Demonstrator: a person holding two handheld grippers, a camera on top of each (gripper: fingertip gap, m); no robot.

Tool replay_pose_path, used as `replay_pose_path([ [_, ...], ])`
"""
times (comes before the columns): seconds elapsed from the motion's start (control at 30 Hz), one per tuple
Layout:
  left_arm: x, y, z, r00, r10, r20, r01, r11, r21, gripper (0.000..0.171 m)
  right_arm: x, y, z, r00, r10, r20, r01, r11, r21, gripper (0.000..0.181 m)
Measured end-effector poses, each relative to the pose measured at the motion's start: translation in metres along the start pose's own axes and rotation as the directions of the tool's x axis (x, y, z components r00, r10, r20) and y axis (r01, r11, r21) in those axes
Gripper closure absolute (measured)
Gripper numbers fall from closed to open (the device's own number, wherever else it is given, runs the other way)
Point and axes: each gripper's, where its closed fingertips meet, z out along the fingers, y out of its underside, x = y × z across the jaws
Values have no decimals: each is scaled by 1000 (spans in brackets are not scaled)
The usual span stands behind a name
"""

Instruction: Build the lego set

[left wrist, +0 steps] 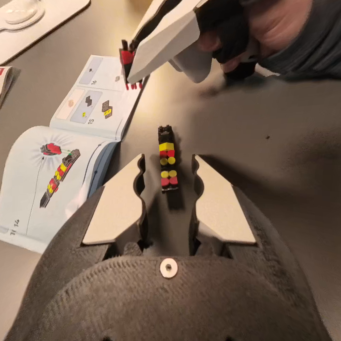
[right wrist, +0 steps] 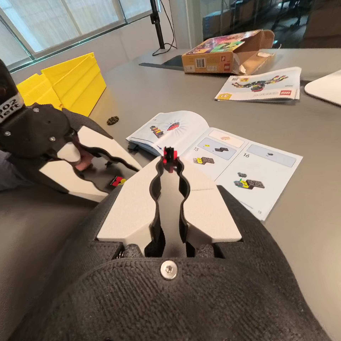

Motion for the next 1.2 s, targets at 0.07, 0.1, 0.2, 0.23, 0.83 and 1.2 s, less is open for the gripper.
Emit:
replay_pose_path([
  [0.07,-3,-4,7,1000,14,2,-14,1000,-6,127,-3,6,3,997,66,34,-65,997,-35,170],
  [0.1,-4,-6,11,1000,14,-7,-14,1000,-11,129,-5,8,4,993,106,54,-103,994,-46,170],
  [0.2,-3,-9,17,999,-1,-47,1,1000,-19,135,-9,10,5,973,209,95,-204,977,-57,170],
  [0.23,-1,-9,18,998,-8,-68,6,1000,-22,138,-10,10,5,965,238,107,-233,971,-59,170],
  [0.83,-9,-13,13,997,-78,3,78,997,17,155,-16,26,-1,918,397,-1,-397,917,-43,170],
  [1.2,-11,-7,17,993,-116,3,116,993,-29,156,-14,30,7,927,353,-125,-360,932,-34,170],
])
